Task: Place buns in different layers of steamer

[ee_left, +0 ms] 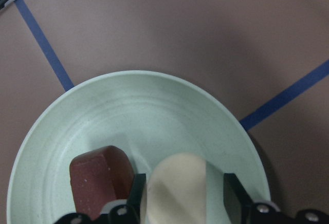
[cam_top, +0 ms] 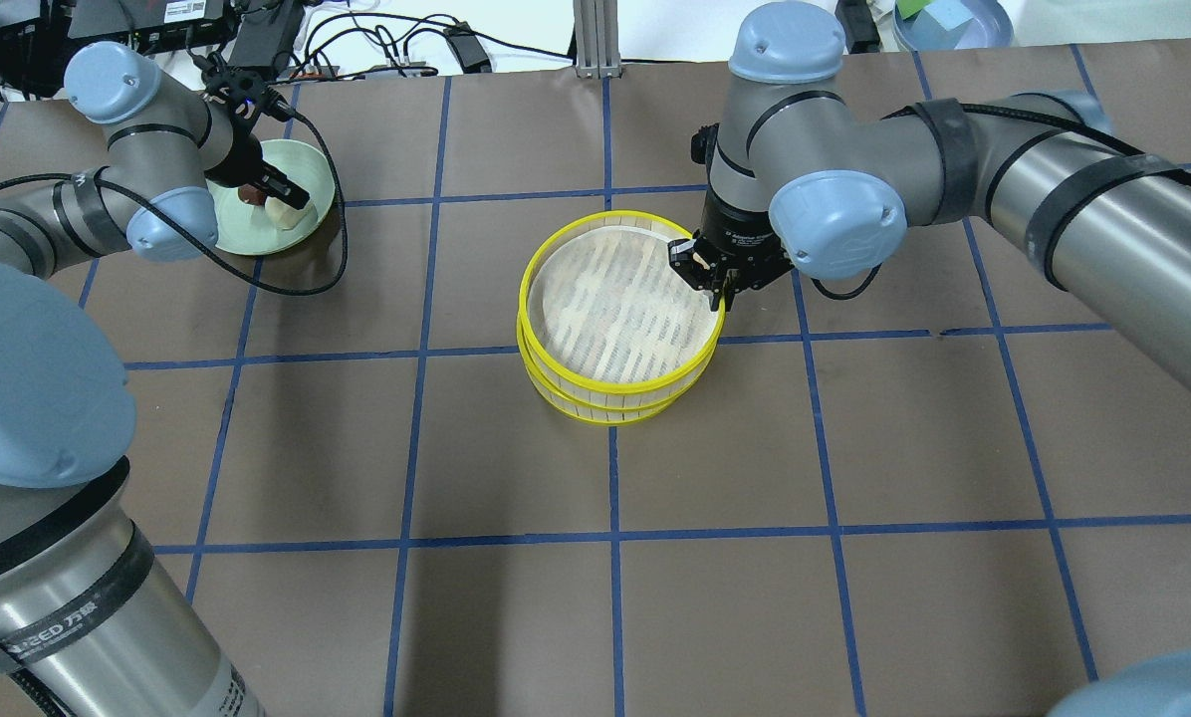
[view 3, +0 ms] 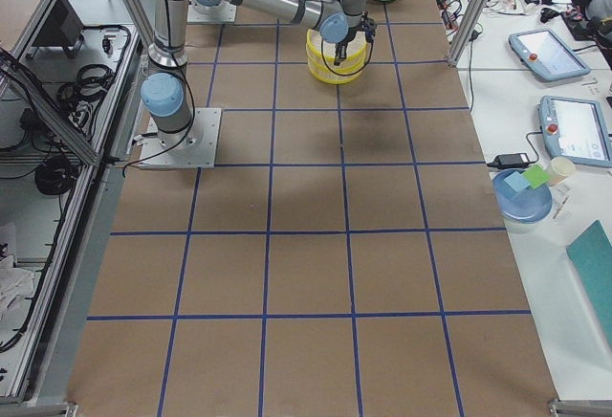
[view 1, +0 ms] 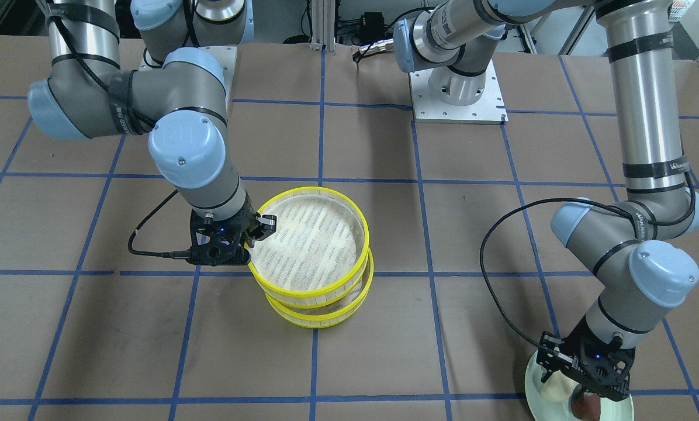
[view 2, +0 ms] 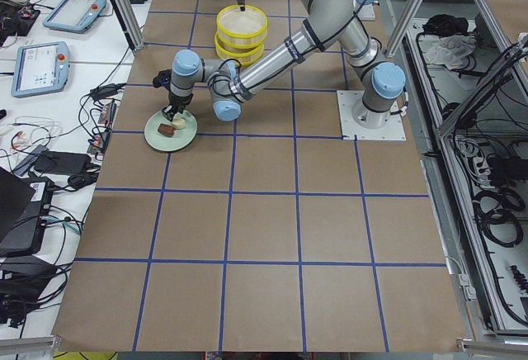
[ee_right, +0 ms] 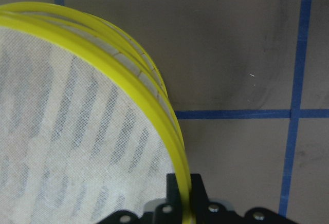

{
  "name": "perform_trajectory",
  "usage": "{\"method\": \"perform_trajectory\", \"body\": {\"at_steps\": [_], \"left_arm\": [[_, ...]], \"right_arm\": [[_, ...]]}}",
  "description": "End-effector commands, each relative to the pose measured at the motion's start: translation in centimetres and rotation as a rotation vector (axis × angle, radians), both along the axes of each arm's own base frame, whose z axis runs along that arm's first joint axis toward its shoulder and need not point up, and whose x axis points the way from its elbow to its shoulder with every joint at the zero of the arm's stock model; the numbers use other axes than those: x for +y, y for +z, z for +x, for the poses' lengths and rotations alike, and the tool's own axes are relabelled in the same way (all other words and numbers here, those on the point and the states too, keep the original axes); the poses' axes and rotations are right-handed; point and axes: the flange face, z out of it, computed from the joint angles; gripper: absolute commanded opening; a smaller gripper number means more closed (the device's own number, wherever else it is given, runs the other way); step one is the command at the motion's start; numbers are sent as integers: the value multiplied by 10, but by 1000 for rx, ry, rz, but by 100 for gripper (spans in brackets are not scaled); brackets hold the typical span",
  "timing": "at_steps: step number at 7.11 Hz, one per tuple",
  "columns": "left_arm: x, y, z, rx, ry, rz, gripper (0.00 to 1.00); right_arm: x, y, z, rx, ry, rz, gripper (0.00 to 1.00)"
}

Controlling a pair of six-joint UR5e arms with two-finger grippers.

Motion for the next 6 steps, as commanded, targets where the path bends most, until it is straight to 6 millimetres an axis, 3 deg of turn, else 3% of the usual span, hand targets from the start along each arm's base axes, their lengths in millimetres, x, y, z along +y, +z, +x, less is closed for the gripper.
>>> {"method": "perform_trajectory", "body": {"at_steps": [1,2,3,4,6], "left_arm": [[-2,-6,0,6,0,5,60],[-3,-12,0,10,-1,11,52],[-2,-13,1,4,2,18,22],[-2,-13,1,3,0,20,0],[-1,-3,1,-4,-2,9,0]], "right_arm": [[26,58,-10,6,7,-11,0],[41,89,-29,21,-1,-13,0],[47,114,-58,63,1,-25,0],[49,137,-87,61,-14,-27,0],[56,169,-141,81,18,-65,0]]}}
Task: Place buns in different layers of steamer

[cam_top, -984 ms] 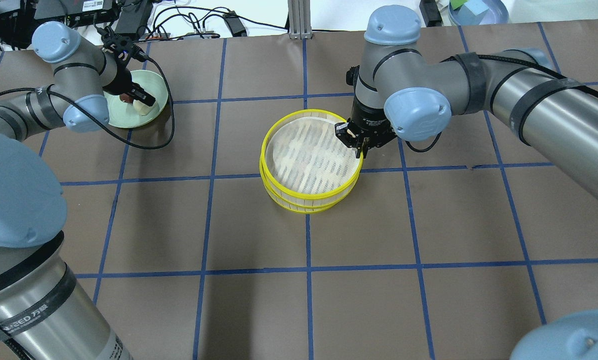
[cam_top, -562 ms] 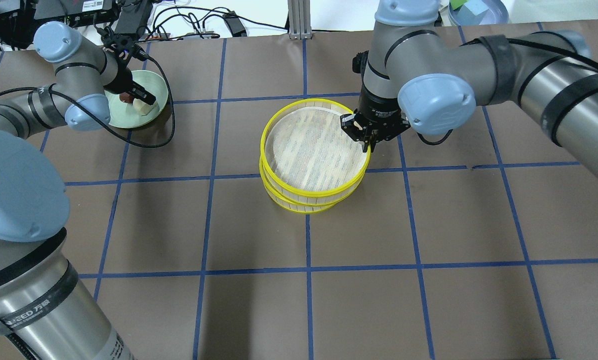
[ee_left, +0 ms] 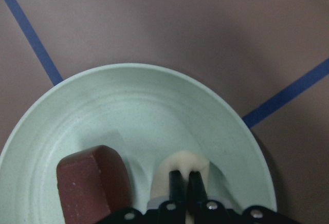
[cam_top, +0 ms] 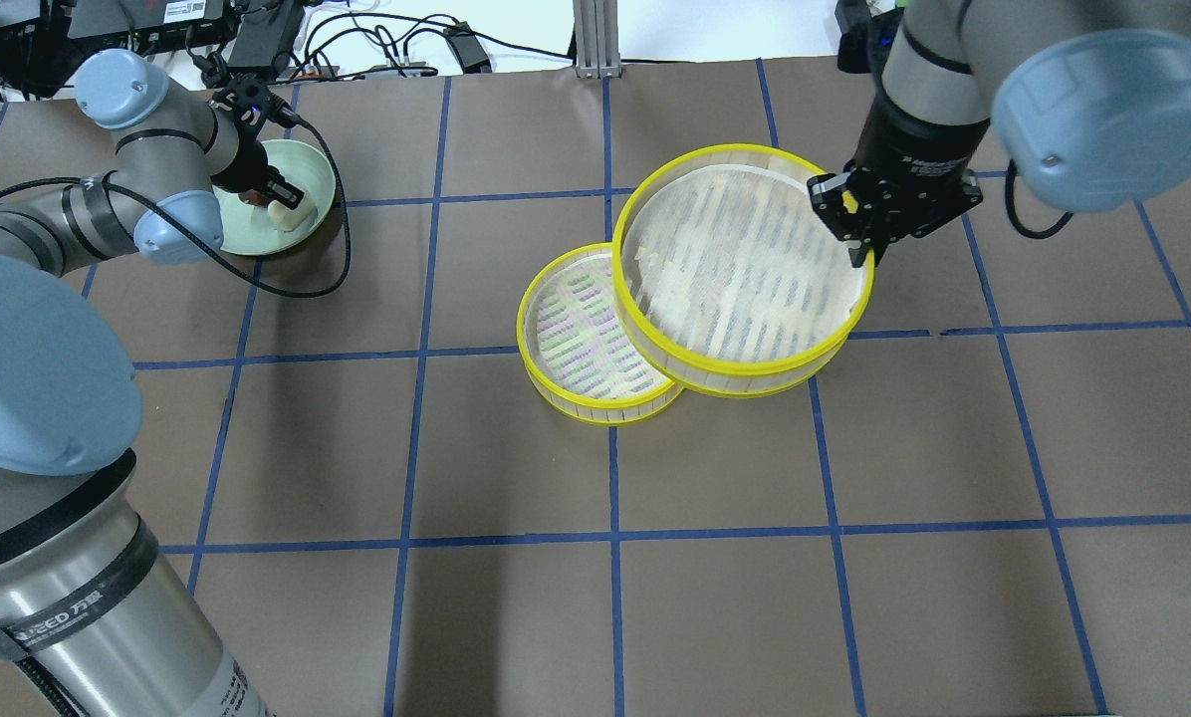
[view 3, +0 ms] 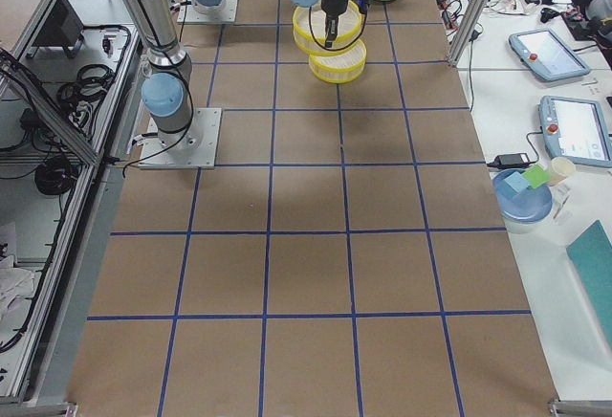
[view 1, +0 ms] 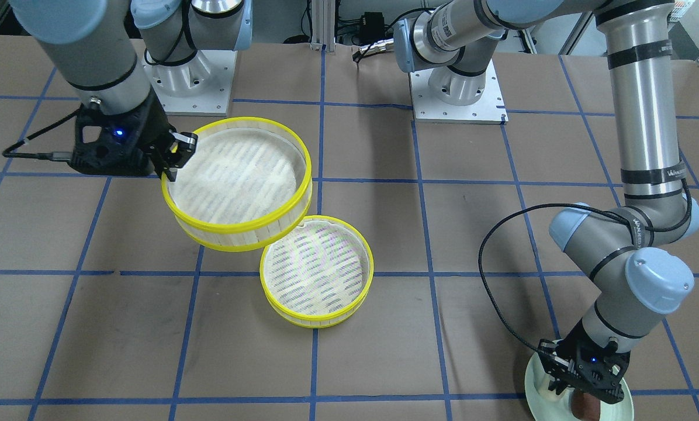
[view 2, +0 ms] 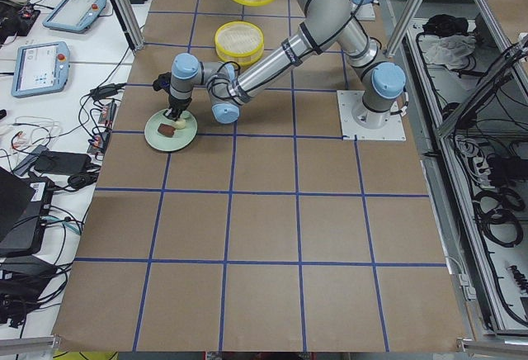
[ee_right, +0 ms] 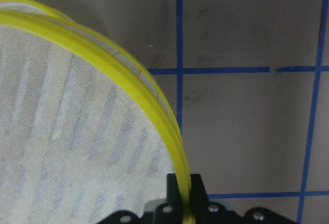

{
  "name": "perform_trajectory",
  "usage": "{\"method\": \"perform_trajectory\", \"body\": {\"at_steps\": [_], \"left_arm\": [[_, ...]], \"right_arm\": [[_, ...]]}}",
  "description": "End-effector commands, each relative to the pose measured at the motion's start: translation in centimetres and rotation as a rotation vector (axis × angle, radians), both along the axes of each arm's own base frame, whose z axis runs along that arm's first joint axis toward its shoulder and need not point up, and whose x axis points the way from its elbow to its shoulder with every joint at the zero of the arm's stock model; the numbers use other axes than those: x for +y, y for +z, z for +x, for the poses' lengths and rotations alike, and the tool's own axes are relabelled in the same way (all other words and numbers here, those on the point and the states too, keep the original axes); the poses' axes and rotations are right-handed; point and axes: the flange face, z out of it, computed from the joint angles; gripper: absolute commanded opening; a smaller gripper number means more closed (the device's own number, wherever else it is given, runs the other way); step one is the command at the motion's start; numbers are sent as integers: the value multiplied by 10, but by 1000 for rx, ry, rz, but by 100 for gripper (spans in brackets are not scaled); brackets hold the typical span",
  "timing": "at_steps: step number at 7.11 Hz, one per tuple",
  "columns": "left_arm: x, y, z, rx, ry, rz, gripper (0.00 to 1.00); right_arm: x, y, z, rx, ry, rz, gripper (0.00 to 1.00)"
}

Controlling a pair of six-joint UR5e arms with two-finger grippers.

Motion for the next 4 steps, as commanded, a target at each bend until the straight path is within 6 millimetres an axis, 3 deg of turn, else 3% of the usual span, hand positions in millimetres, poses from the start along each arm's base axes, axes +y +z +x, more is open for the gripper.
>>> {"method": "perform_trajectory", "body": {"at_steps": [1,3,4], "left_arm": [[1,24,0,-16,-9,-31,0],[7,70,-12,8,64,-88,0],[14,94,-45,58,144,-111,0]], "right_arm": [[9,18,-40,13,6,10,0],[11,16,-39,8,6,30,0],[13,16,-39,4,6,45,0]]}}
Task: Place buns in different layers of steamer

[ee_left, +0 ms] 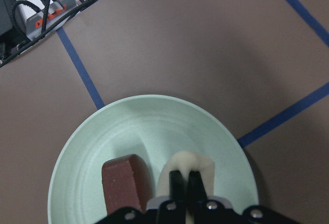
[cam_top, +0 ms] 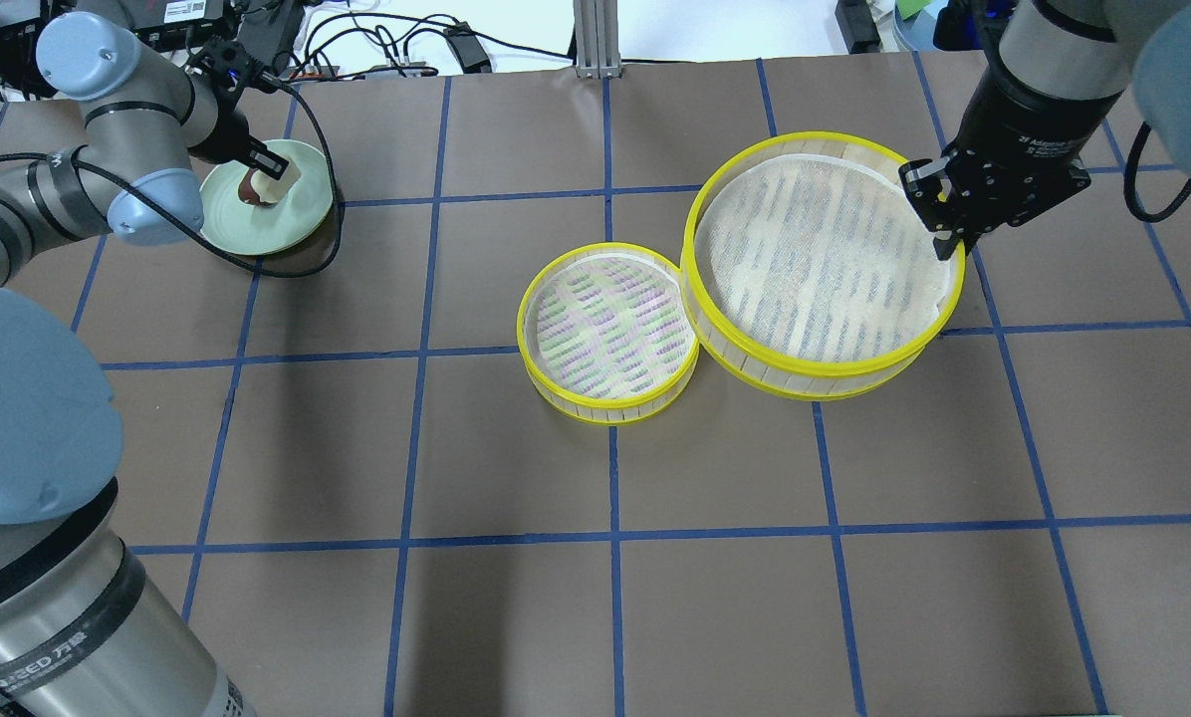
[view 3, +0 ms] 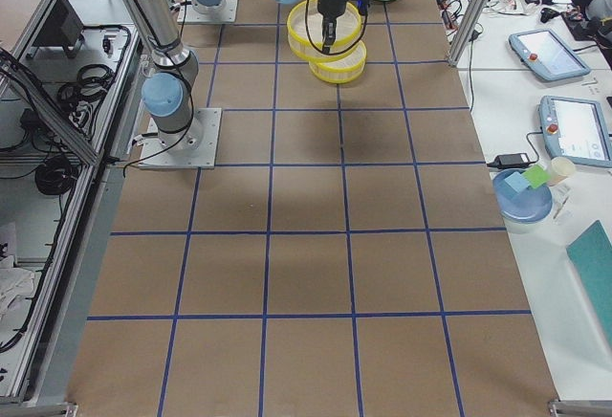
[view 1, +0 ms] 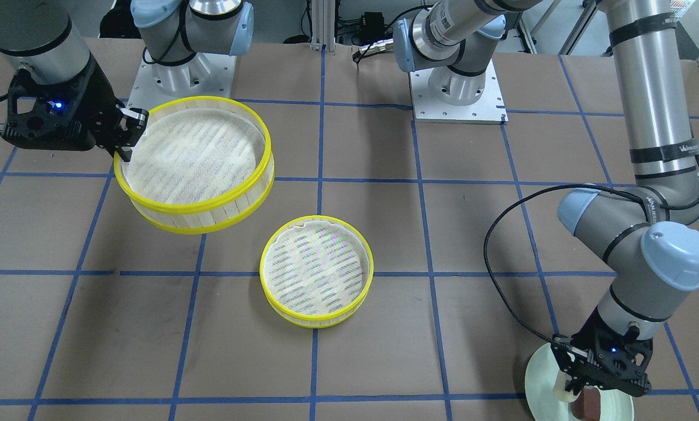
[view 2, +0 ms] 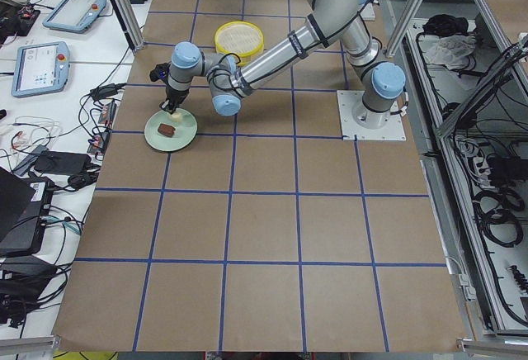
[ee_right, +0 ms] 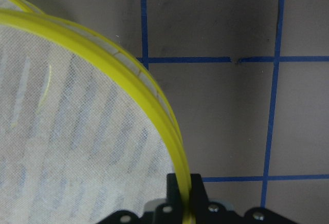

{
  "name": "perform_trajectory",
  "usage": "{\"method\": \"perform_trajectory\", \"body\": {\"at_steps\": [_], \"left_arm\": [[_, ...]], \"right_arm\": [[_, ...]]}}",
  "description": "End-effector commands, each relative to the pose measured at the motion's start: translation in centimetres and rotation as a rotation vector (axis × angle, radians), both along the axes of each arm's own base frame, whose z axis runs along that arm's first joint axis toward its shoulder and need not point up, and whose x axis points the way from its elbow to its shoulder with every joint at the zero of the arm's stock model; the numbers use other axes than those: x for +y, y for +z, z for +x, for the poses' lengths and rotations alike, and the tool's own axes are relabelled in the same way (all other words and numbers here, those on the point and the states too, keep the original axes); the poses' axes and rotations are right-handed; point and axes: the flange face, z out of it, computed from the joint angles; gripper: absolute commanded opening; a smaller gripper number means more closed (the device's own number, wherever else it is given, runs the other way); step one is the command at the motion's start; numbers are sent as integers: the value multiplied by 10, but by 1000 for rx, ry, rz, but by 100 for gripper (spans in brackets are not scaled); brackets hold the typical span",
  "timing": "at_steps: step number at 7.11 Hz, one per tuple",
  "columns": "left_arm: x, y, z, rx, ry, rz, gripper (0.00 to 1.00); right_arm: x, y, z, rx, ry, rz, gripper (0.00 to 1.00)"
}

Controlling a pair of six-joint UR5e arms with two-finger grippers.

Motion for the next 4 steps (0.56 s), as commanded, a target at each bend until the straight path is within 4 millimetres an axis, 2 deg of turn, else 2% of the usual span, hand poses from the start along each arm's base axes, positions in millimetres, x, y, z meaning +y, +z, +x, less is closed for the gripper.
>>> {"method": "perform_trajectory", "body": {"at_steps": [1,2,4], "left_arm": [[14,54,-88,94,109,-58,0],[27,66,-147,156,161,-56,0],[65,56,-233,243,196,-1,0]], "right_arm": [[2,0,0,-4,0,16,0],[2,-2,-1,-2,0,23,0],[3,0,-2,6,-1,18,0]]}}
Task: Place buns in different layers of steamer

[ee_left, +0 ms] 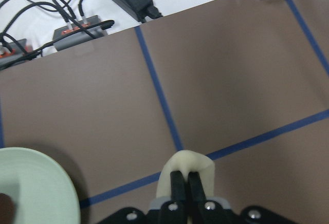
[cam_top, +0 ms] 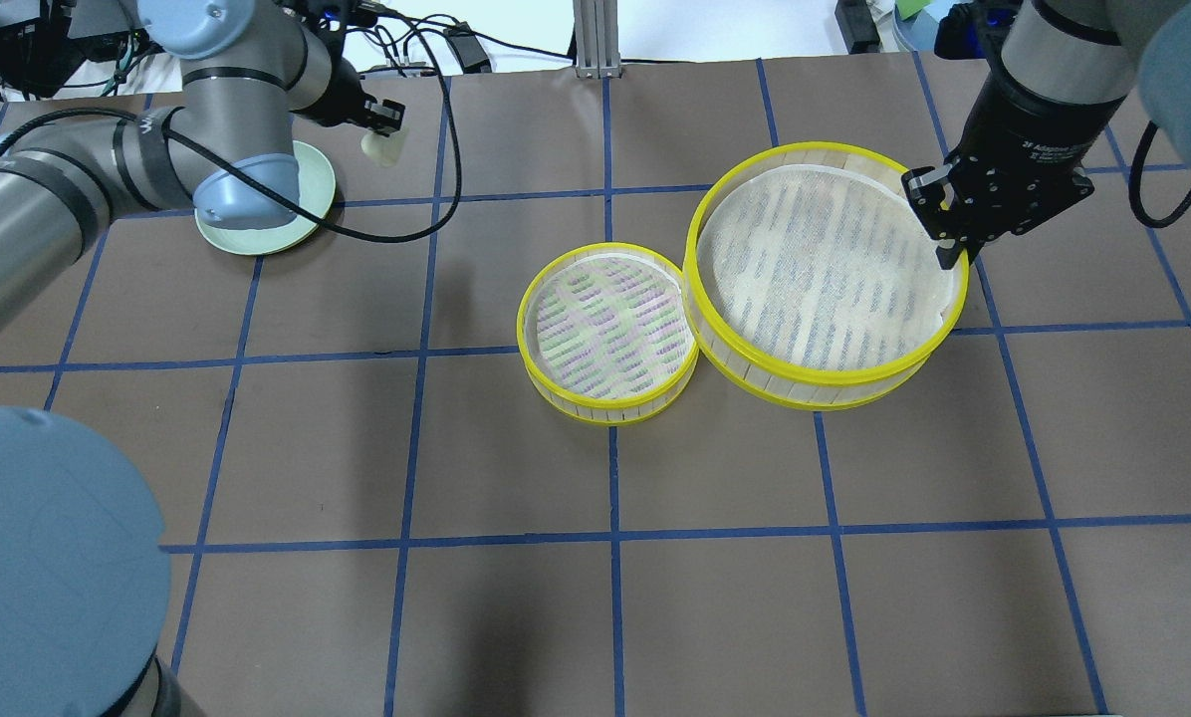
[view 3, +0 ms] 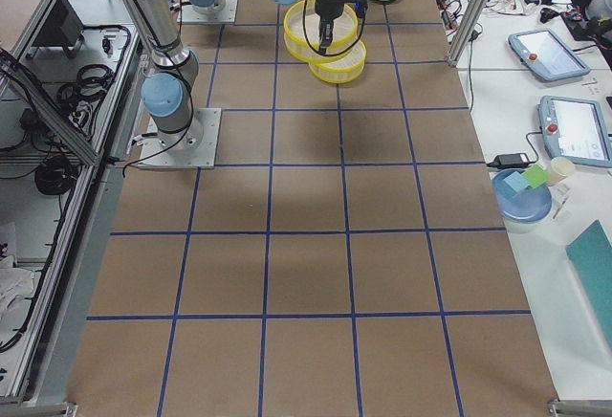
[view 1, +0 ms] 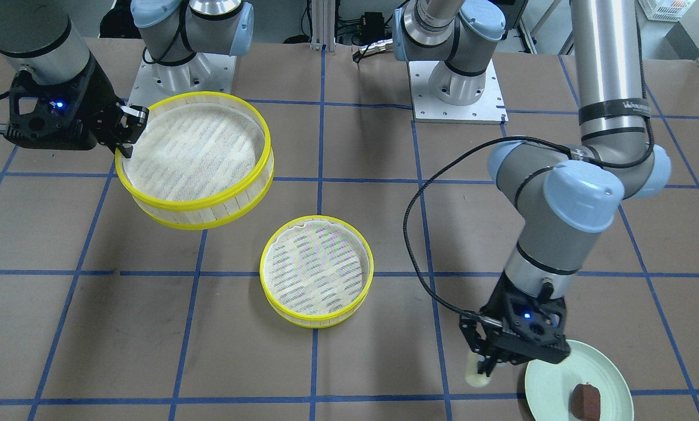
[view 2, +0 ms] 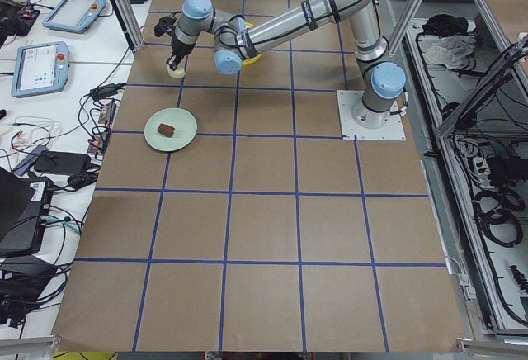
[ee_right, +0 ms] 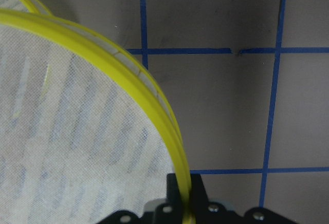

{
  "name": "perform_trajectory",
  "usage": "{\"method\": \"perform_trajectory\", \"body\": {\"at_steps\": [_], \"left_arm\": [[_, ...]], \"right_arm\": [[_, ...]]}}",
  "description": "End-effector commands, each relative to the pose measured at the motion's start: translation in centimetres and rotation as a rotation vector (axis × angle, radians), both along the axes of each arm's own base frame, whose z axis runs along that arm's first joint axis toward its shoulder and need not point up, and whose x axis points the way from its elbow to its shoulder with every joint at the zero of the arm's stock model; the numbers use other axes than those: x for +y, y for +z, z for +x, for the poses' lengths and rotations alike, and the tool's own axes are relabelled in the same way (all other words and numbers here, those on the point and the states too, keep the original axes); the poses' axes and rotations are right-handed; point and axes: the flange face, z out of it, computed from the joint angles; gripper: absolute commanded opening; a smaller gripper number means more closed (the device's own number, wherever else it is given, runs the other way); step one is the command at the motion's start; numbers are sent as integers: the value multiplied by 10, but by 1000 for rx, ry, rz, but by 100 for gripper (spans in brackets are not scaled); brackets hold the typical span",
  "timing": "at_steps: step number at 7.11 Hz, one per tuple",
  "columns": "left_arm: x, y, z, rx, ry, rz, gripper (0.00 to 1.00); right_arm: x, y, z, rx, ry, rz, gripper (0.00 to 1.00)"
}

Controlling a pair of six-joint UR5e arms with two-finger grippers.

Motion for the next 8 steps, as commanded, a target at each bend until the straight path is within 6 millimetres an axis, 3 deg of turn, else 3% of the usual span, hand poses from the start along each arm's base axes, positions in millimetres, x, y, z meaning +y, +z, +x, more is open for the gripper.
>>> {"method": "perform_trajectory", "body": {"at_steps": [1,4,5,6,7,8], "left_arm": [[41,-5,-93,89,26,46,0],[88,-39,-165,152,15,163,0],[101,-49,-175,143,-2,188,0],[108,-57,-175,141,-3,208,13],[112,-62,-174,131,1,240,64],[114,-63,-172,117,7,271,100]], "right_arm": [[1,1,-1,5,0,-1,0],[2,0,0,3,-3,8,0],[2,-2,0,4,-2,16,0],[2,-1,0,4,-2,13,0],[2,-1,0,2,-2,13,0],[2,-1,0,2,-2,13,0]]}}
